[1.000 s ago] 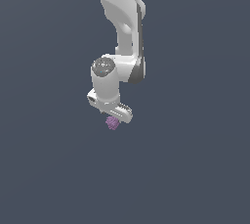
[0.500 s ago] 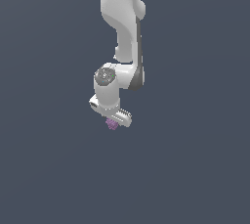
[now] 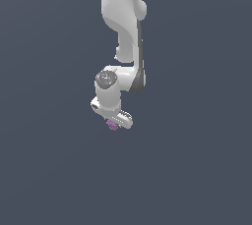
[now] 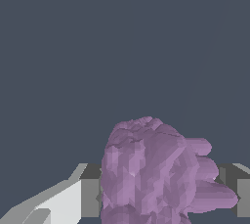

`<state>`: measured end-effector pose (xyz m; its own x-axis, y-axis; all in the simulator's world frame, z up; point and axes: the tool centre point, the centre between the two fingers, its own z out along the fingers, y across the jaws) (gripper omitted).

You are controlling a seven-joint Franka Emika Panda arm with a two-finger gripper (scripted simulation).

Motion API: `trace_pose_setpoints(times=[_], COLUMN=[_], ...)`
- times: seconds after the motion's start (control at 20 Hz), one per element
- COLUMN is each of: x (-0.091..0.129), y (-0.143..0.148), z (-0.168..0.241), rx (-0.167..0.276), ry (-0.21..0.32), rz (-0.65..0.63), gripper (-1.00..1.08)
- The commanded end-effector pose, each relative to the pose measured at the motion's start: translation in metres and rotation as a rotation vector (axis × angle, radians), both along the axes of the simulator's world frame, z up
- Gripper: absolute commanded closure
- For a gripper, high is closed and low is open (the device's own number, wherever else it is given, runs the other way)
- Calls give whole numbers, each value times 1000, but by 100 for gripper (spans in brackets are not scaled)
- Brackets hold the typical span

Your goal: Pick up the object and move it to a goal position.

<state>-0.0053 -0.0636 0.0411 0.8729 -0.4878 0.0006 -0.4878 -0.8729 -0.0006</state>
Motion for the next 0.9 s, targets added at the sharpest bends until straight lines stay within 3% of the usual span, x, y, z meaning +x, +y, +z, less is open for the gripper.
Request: trace_pose_setpoints(times=[0.0, 0.45, 0.85], x=[0, 1, 7], y=[0, 6, 38], z=[-1, 8, 55], rx=[0, 0, 0], ry=[1, 0, 0], rz=[-1, 0, 0], gripper=[108, 108, 108])
